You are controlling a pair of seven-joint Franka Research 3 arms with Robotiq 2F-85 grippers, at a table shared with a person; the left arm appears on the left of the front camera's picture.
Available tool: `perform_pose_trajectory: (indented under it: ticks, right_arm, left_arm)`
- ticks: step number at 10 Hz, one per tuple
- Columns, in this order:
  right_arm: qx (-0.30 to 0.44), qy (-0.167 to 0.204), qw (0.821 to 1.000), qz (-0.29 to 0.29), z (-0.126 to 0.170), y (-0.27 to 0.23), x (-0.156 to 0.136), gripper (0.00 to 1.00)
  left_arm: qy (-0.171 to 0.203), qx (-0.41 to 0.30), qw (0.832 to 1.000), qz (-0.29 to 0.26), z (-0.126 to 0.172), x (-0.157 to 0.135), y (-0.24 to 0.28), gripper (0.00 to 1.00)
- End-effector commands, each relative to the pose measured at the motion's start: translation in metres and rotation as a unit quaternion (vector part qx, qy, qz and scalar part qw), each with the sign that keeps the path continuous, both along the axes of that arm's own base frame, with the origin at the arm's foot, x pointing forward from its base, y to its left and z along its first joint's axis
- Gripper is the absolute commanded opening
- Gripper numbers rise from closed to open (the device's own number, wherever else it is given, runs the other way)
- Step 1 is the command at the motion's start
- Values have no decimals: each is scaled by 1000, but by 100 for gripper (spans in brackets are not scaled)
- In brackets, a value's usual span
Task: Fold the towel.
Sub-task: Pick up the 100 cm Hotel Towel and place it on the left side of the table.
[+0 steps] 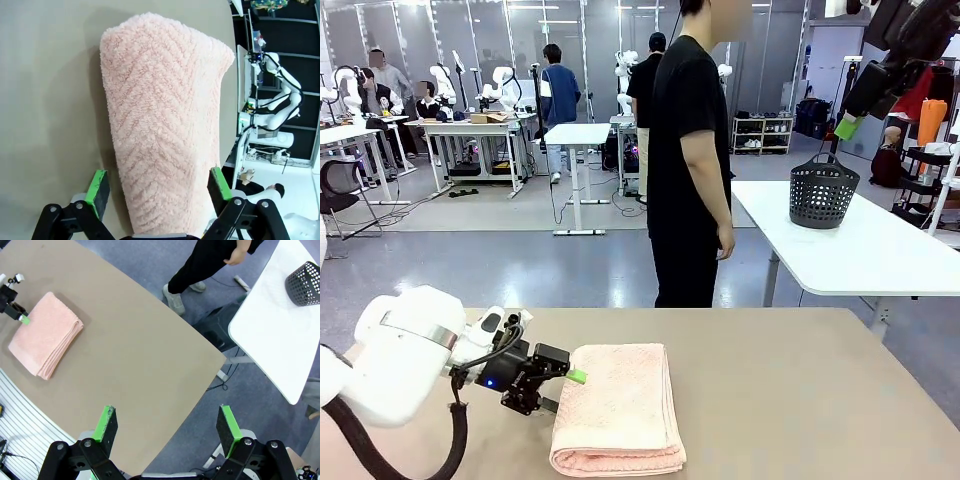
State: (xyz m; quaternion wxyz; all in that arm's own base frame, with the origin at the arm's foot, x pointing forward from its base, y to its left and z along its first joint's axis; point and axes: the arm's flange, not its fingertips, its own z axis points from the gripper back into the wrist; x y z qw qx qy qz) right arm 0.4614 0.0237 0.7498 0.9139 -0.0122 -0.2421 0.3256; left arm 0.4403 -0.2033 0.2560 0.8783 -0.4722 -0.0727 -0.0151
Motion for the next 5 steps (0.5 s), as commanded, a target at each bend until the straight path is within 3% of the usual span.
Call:
perform_pose_trajectory:
  ticks: [1,4,5]
  right_arm:
    - [3,1,1000,-1,2,0,1,100]
    - [3,1,1000,-1,2,0,1,100]
    - [3,1,1000,-1,2,0,1,100]
  left_arm:
    - [-4,-43,999,-3,-10,1,-10,100]
    - [-15,-55,998,-6,-12,-1,-13,8]
    - [-16,-57,998,-7,-13,-1,-14,0]
